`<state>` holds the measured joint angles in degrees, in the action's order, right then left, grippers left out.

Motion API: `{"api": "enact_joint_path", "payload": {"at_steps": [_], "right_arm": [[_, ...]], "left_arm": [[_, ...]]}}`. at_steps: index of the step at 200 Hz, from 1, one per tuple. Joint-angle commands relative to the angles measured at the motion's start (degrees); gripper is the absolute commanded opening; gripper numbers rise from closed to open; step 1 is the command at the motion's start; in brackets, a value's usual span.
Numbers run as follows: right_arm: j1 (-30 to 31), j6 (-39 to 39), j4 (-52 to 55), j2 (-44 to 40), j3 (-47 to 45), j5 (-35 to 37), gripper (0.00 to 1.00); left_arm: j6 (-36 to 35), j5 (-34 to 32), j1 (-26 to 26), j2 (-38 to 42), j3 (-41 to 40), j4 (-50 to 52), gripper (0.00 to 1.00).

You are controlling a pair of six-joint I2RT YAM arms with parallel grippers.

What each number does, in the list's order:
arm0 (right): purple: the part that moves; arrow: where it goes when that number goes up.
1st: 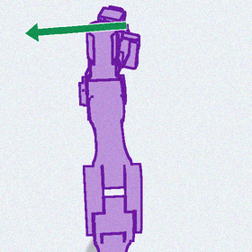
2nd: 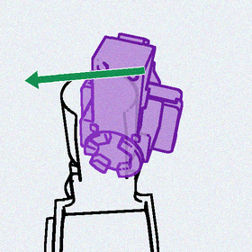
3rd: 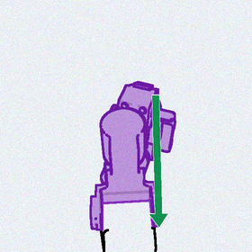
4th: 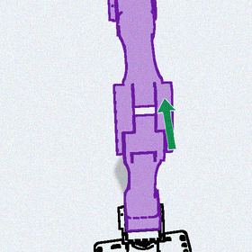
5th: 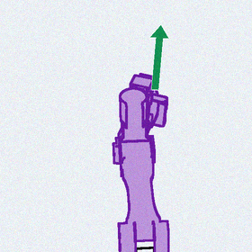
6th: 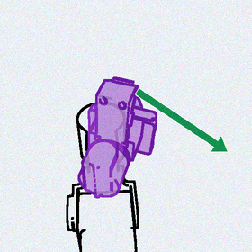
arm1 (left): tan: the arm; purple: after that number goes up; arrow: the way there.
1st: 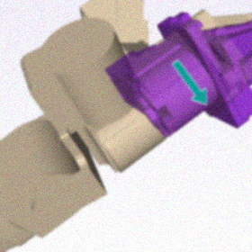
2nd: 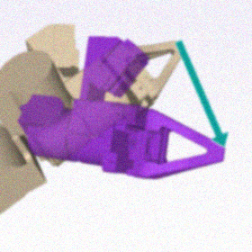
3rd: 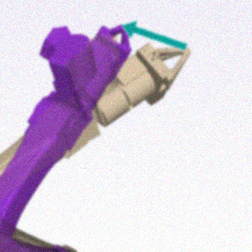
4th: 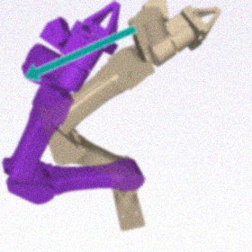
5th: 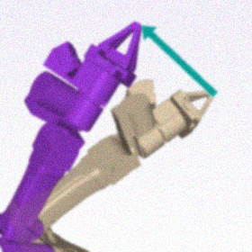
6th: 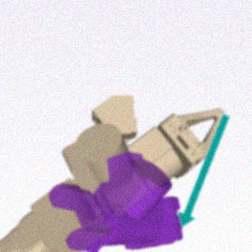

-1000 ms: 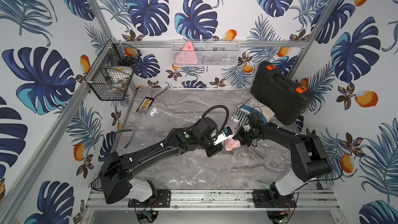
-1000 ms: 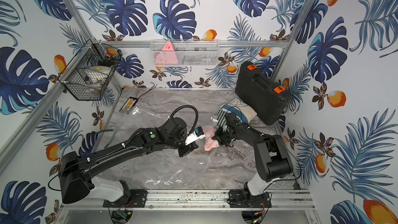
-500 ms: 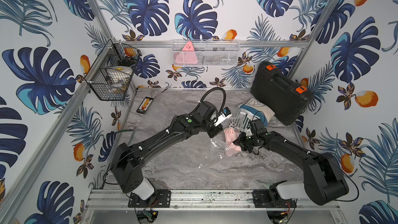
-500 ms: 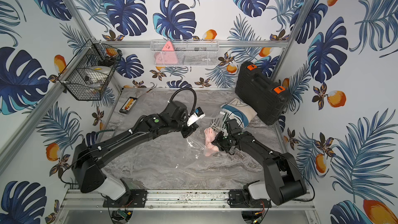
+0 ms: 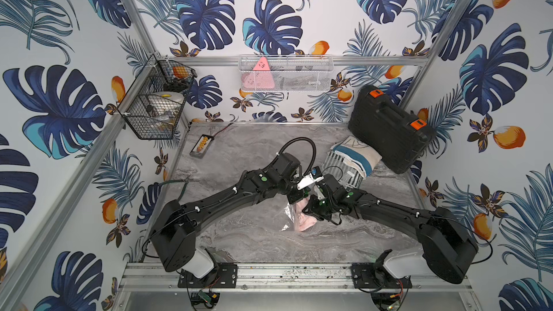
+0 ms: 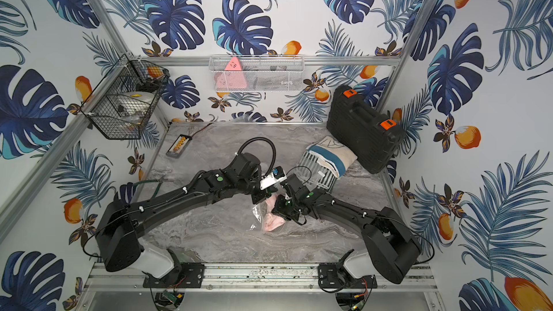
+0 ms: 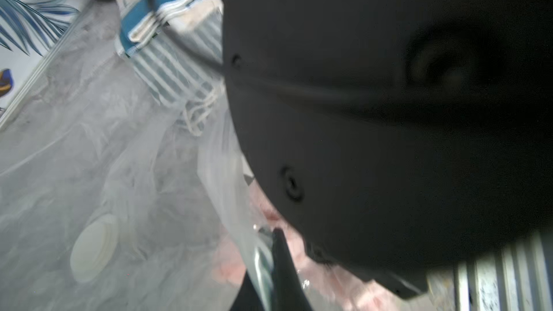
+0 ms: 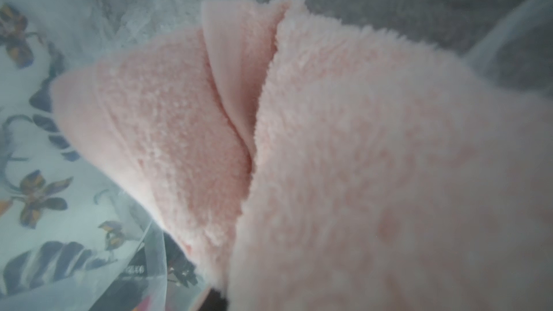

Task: Place the folded towel into the vacuum bag
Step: Place the towel in the vacuum bag.

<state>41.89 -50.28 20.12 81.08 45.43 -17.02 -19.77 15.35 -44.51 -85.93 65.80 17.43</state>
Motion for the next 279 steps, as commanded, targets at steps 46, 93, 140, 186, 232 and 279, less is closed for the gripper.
{"api": "enact_joint_path", "payload": {"at_steps": [46, 93, 140, 186, 232, 279], "right_arm": [[1.03, 32.2, 9.72, 2.06, 7.39, -5.66, 0.0], [3.31, 38.71, 6.65, 9.18, 9.52, 2.85, 0.6], [-0.7, 30.39, 16.45, 1.98, 10.26, -2.76, 1.0], [-7.56, 16.22, 27.95, -6.84, 5.49, -2.16, 0.97], [-4.76, -5.25, 7.64, -12.56, -8.47, -11.23, 0.58], [-4.4, -12.04, -6.3, -2.42, -10.1, -12.67, 0.34]], "left_arm": [[2.17, 1.32, -0.24, 2.26, -3.57, -5.26, 0.0], [4.77, 0.59, -0.26, 2.61, -5.16, -5.65, 0.0], [6.87, -2.28, -0.11, 5.92, -8.88, -5.44, 0.0], [11.02, -1.37, -0.64, 8.1, -10.96, -8.29, 0.0], [11.51, -1.42, -2.55, 7.29, -9.85, -8.32, 0.0], [10.87, -0.06, -5.65, 5.87, -7.82, -7.14, 0.0]]}}
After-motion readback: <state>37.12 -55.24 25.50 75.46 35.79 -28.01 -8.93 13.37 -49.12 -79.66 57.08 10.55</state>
